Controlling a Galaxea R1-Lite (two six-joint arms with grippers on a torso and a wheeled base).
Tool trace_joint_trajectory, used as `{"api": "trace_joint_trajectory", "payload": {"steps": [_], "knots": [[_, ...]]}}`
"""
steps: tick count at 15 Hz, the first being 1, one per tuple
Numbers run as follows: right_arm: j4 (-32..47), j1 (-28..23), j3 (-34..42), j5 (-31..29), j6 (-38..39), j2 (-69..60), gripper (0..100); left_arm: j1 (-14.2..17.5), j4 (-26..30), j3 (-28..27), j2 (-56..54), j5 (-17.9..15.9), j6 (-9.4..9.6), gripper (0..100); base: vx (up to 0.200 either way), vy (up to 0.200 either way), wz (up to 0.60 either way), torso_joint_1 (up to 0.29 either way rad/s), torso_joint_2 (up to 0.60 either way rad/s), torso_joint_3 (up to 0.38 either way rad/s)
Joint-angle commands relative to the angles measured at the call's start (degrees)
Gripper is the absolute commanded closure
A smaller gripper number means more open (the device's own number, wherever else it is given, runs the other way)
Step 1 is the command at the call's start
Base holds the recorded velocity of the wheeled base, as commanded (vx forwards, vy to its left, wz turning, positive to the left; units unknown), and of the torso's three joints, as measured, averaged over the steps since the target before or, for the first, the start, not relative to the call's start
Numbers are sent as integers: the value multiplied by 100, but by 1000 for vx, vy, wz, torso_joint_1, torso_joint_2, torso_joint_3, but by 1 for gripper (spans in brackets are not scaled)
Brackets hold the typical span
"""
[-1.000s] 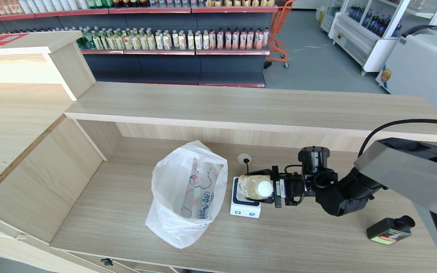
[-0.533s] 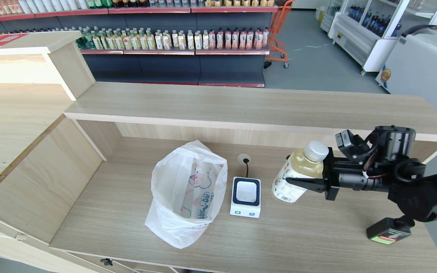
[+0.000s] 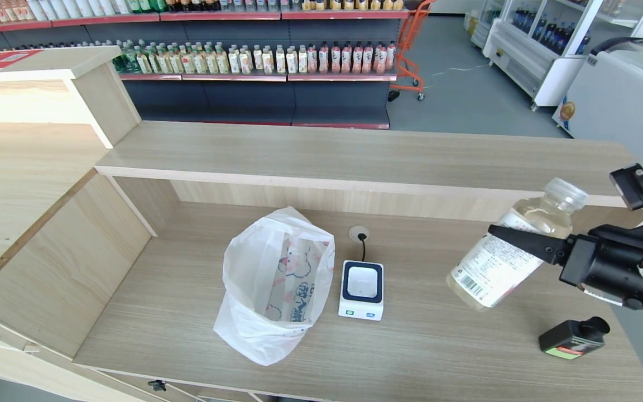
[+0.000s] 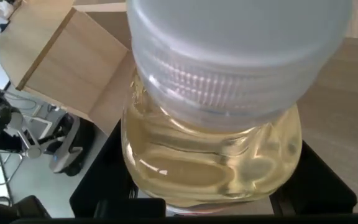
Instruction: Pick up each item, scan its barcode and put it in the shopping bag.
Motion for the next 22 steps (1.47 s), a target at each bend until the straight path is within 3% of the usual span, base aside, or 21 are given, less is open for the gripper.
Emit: {"api": "trace_joint_trajectory", "payload": {"steps": [1, 7, 9, 13, 18, 22], "knots": [[108, -124, 86, -94, 2, -353, 100, 1, 0, -6, -2, 1, 0, 0, 0, 0, 0, 0, 0, 0], [1857, -212, 104, -181, -34, -1496, 100, 1, 0, 2, -2, 1, 8, 0, 0, 0, 0, 0, 0, 0], [1857, -212, 7, -181, -34, -1355, 100, 1, 0, 2, -2, 1, 8, 0, 0, 0, 0, 0, 0, 0], [1848, -212, -160, -181, -16, -1109, 100, 1, 0, -6, -2, 1, 8, 0, -200, 0, 0, 7, 8, 4], [1857, -264, -133, -173, 10, -1065, 100, 1, 0, 2, -2, 1, 8, 0, 0, 0, 0, 0, 0, 0], [1857, -264, -133, -173, 98, -1048, 100, 1, 0, 2, -2, 1, 8, 0, 0, 200, 0, 7, 4, 2]]}}
